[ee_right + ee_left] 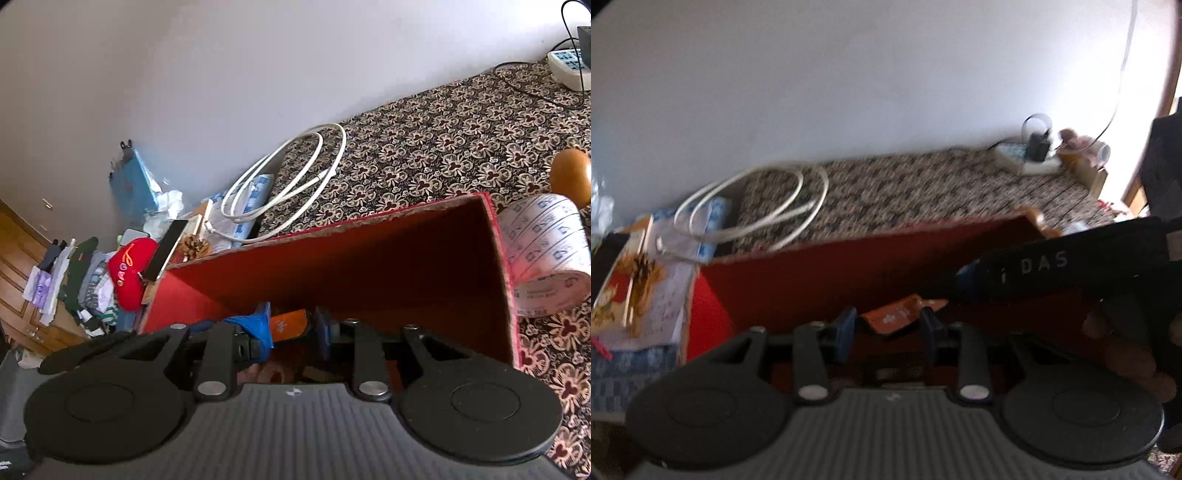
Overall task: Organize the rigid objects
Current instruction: 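Open the left gripper to release the orange stick in the box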
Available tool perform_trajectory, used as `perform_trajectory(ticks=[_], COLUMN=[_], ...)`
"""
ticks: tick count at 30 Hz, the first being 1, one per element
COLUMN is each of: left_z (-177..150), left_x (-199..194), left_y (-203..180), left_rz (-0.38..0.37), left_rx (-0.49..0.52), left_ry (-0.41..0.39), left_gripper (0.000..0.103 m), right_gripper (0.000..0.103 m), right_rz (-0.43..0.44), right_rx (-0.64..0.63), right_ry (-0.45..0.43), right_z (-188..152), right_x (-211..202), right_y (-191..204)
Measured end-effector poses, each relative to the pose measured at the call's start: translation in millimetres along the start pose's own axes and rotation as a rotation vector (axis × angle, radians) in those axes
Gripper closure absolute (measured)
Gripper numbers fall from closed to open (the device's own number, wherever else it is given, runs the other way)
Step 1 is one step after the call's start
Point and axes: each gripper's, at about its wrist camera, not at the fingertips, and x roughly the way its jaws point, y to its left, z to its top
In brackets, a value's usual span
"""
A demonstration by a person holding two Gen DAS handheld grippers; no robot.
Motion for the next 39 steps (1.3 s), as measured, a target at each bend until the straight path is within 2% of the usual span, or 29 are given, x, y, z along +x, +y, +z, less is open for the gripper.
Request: perform_trajectory(ticks=[2, 4, 11, 14, 18, 23, 29, 39], left_z=[-2.4, -3.8, -3.6, -3.1, -2.2, -1.8, -1.7, -1.5], left_x=[10.9, 16.8, 19.6, 20.2, 21.9, 21.8, 21.8, 23.1], left_y=[2.4, 6.7, 6.8, 7.1, 7.1, 5.1, 6.0, 5.5], left_rz=[0.044, 0.054, 0.110, 0.121, 0.129, 0.156, 0.172, 0.196], left_rx=[-0.008, -0.030, -0.039, -0.037, -0.034, -0.023, -0.027, -0.023], left_ry=[0.041, 0.067, 0.083, 0.083, 0.089, 0.079, 0.075, 0.074], left_gripper=[0.074, 0.080, 0.077, 0.072, 0.071, 0.061, 0.055, 0.052], right_gripper=[0.095, 0.095, 0.095, 0.095, 0.095, 0.095, 0.095, 0.095], right_rz=[0.001, -0.045, -0.093, -0.115, -0.124, -0.147, -0.175, -0.222], right_rx=[-0.024, -0.063, -0.106, -0.130, -0.121, -0.105, -0.116, -0.126], right_ry=[-0.013, -0.016, -0.025, -0.030, -0.031, -0.034, -0.048, -0.046], right_z=[0.7, -0.5, -5.0, -4.6, -3.3, -2.9, -4.9, -4.2], right_x=[-1.0, -0.2, -0.2, 1.0, 2.9, 3.5, 2.9, 6.2], right_y=[3.7, 6.9, 12.3, 15.0, 13.0, 11.5, 14.1, 14.3])
